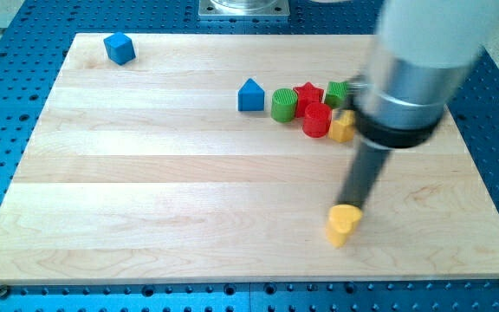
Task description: Push the yellow heart to the top of the green circle
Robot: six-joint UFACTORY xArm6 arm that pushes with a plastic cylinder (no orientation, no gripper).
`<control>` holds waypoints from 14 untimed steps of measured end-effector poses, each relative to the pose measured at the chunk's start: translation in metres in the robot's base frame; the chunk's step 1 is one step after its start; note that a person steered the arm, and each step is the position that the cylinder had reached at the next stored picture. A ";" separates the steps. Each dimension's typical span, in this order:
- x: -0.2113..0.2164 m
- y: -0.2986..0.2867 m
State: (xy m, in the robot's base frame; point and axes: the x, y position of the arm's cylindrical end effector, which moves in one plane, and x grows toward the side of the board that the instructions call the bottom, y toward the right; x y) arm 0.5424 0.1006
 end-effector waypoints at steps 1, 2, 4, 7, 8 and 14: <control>0.008 0.023; 0.015 0.056; 0.052 -0.008; -0.025 -0.072; -0.025 -0.052; -0.068 -0.106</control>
State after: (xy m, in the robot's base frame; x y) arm 0.4747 -0.0052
